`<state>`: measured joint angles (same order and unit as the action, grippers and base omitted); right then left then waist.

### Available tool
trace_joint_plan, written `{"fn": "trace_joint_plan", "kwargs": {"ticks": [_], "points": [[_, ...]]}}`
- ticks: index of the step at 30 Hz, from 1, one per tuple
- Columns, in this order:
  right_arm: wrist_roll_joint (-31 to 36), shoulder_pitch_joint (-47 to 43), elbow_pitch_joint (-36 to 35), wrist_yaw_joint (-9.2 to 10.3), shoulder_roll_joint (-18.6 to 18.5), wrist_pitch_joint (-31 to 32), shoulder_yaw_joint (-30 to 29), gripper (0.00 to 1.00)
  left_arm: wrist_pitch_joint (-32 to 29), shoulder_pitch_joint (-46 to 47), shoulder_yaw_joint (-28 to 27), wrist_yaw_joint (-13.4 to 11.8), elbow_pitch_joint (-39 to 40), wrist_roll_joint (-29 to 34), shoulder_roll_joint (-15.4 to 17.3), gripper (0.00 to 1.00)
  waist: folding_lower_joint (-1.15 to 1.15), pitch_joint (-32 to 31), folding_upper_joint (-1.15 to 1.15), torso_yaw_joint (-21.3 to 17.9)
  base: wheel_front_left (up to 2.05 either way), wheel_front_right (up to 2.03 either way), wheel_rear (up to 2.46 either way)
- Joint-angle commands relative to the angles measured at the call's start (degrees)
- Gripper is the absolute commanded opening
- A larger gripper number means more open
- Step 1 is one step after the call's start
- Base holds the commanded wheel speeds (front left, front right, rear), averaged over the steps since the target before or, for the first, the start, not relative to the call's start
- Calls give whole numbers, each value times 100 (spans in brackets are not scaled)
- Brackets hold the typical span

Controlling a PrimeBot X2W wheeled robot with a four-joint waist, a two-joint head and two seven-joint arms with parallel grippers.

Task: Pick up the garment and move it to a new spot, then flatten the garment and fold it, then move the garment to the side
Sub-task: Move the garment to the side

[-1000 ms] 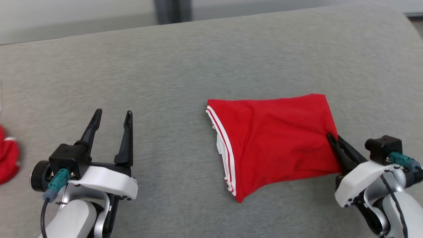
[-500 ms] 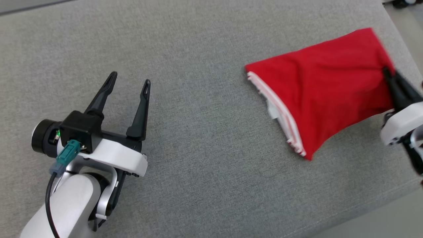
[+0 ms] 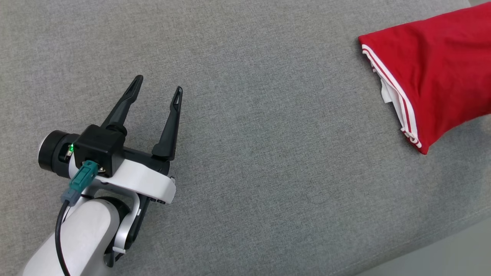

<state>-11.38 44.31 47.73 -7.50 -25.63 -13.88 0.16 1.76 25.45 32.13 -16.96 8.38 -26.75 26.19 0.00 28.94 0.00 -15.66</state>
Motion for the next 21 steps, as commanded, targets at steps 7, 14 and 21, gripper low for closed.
{"fn": "trace_joint_plan", "kwargs": {"ticks": [7, 14, 21], "points": [[-25, 0, -137, 1, 198, -145, -364, 100, 85, -13, -60, -31, -101, -88, 10, 100, 0, -231, 0, -2, 0, 0, 0], [-172, -678, -1809, 1, 711, -138, -700, 100, 328, -378, -240, -129, -283, -348, -57, 100, 0, -761, 0, 141, 0, 0, 0], [7, -1660, -3221, 1, 1422, -106, -654, 100, 701, -749, -496, -249, -317, -554, -85, 100, 0, -1273, 0, 560, 0, 0, 0]]}}
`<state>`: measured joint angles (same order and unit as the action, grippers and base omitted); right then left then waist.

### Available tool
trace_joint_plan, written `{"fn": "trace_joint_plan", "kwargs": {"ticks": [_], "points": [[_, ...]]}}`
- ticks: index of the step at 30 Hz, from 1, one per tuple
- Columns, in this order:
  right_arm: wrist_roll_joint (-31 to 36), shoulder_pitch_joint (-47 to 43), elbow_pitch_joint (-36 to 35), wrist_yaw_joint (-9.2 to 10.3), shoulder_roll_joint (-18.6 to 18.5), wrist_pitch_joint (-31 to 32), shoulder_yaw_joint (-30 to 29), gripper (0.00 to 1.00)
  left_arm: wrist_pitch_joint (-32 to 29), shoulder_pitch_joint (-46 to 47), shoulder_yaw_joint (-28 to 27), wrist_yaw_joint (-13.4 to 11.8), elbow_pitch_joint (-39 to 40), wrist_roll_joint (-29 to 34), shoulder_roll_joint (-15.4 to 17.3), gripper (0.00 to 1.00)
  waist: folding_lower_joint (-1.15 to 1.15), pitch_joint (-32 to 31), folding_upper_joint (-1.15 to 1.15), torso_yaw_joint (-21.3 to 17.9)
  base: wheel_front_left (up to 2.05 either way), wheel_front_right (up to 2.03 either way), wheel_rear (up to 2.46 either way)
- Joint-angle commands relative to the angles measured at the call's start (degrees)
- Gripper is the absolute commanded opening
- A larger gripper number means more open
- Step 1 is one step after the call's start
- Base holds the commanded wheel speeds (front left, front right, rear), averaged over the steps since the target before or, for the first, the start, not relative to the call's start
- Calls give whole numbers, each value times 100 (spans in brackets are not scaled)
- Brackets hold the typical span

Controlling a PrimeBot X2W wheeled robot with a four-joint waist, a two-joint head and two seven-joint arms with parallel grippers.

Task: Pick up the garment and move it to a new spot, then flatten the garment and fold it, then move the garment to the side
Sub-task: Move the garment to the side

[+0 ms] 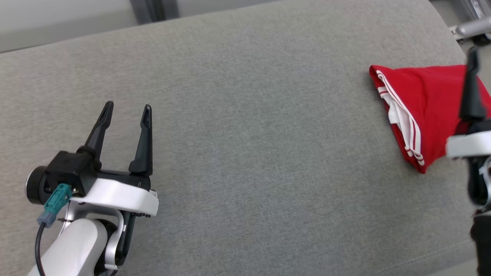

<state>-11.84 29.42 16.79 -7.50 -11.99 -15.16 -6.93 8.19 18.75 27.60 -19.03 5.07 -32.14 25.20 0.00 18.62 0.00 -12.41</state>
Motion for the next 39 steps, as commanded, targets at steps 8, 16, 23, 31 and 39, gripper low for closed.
{"fn": "trace_joint_plan", "kwargs": {"ticks": [8, 16, 23, 31, 39], "points": [[151, -1169, -1140, 1, 635, 504, 620, 100, 341, -448, -215, -208, -23, -42, 40, 100, 0, -649, 0, 699, 0, 0, 0], [288, -2003, -1475, 1, 876, 672, 782, 100, 598, -862, -330, -189, -16, -41, -69, 100, 0, -1116, 0, 999, 0, 0, 0], [416, -2427, -1537, 1, 899, 743, 691, 100, 670, -1188, -494, -101, -25, 79, -121, 100, 0, -1377, 0, 1121, 0, 0, 0], [372, -2903, -1656, 1, 897, 871, 613, 100, 689, -1706, -674, -42, -154, 292, -146, 100, 0, -1695, 0, 1162, 0, 0, 0], [268, -3313, -1883, 1, 897, 1055, 565, 100, 687, -1992, -641, -93, -137, 345, -149, 100, 0, -1797, 0, 1154, 0, 0, 0]]}}
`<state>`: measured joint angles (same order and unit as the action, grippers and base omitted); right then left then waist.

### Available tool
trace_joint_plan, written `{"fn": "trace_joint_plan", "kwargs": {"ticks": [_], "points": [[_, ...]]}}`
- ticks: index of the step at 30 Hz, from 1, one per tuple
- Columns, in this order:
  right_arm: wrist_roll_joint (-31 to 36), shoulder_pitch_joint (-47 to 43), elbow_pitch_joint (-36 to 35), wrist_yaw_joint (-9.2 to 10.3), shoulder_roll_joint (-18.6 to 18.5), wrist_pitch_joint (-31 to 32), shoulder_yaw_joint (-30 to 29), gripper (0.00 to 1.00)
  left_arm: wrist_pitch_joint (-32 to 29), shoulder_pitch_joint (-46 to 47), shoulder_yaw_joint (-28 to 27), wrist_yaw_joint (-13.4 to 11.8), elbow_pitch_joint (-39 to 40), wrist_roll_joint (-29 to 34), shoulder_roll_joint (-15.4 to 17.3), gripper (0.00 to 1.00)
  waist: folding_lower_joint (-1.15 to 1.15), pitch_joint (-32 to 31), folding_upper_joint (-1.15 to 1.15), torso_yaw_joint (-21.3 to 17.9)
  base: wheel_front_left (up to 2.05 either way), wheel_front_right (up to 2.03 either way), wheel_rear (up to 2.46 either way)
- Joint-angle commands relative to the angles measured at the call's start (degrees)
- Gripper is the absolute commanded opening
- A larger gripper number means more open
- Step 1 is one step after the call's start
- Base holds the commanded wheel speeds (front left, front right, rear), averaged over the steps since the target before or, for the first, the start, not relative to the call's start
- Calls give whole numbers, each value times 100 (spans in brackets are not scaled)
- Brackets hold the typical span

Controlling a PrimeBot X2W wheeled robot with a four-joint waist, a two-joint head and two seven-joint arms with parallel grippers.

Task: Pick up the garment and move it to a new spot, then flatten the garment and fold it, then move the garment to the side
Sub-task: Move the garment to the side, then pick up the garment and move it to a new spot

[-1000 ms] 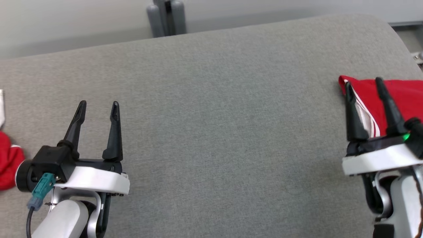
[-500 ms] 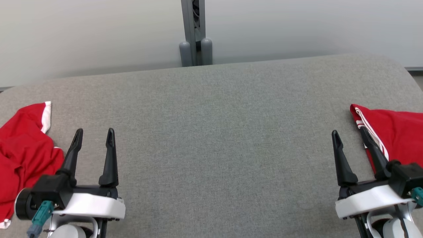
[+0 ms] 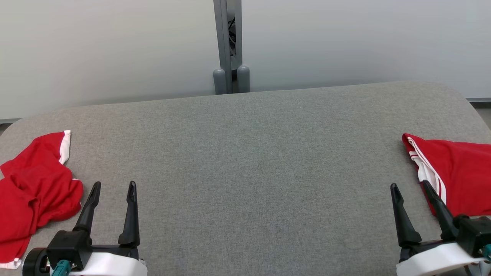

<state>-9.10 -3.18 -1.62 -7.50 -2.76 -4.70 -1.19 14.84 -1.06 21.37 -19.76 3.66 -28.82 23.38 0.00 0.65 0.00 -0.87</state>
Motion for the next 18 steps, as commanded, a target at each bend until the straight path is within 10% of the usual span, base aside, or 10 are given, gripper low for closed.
{"fn": "trace_joint_plan", "kwargs": {"ticks": [1, 18], "points": [[-18, -89, -71, 1, -26, 29, -7, 100, 22, -34, -13, -24, 6, 13, 36, 100, 0, -9, 0, 1, 0, 0, 0], [-141, -308, -224, 1, -27, 47, -83, 100, -143, -17, 95, -94, 90, -15, 32, 100, 0, -64, 0, 24, 0, 0, 0]]}}
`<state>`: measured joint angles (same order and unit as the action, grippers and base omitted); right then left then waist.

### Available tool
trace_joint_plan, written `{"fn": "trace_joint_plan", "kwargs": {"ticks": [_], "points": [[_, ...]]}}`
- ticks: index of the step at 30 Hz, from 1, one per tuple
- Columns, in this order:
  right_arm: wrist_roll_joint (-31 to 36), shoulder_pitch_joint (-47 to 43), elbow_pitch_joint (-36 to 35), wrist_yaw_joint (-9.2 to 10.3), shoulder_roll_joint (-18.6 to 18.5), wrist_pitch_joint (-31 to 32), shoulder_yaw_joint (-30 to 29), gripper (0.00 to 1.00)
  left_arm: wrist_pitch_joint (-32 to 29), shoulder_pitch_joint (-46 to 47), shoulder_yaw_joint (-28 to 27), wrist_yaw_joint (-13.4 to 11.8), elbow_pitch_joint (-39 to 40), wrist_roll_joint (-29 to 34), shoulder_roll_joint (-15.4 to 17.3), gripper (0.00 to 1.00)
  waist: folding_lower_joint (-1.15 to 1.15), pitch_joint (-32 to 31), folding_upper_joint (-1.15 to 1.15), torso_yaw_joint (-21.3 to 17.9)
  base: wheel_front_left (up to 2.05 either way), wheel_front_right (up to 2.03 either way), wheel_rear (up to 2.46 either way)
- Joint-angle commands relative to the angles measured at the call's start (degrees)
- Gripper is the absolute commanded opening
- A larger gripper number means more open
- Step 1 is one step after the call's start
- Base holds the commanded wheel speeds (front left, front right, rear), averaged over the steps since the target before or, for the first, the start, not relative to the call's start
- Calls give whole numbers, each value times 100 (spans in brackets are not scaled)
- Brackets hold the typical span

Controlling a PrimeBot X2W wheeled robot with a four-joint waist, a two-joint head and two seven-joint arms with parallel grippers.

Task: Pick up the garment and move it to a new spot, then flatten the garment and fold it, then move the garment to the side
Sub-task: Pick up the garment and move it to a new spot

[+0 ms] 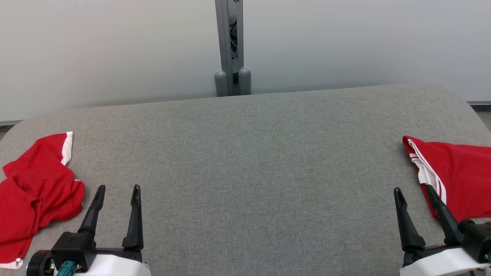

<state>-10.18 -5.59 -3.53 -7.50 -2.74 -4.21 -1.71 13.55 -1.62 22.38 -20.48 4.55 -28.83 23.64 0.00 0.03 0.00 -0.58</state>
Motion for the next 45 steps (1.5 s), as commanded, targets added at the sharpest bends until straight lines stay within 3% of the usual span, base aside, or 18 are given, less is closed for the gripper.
{"fn": "trace_joint_plan", "kwargs": {"ticks": [1, 18, 24, 35, 45], "points": [[-36, -64, -31, 1, -29, -5, -36, 100, -19, 42, -2, -25, 4, -21, 6, 100, 0, -3, 0, -9, 0, 0, 0], [-110, -81, 48, 1, -28, -49, -110, 100, -36, 134, 17, -29, 8, -84, -19, 100, 0, -50, 0, 137, 0, 0, 0], [-149, -81, -59, 1, -28, -66, -53, 100, 6, 225, -87, 17, 12, -175, -35, 100, 0, -63, 0, 666, 0, 0, 0], [-198, -6, -24, 1, -30, -70, 184, 100, 108, 269, -414, 158, -49, -270, 42, 100, 0, -90, 0, 1977, 0, 0, 0], [-293, 45, 134, 0, -30, -139, 376, 100, 131, 178, -576, 228, 33, -244, 40, 100, 0, -109, 0, 2477, 0, 0, 0]]}}
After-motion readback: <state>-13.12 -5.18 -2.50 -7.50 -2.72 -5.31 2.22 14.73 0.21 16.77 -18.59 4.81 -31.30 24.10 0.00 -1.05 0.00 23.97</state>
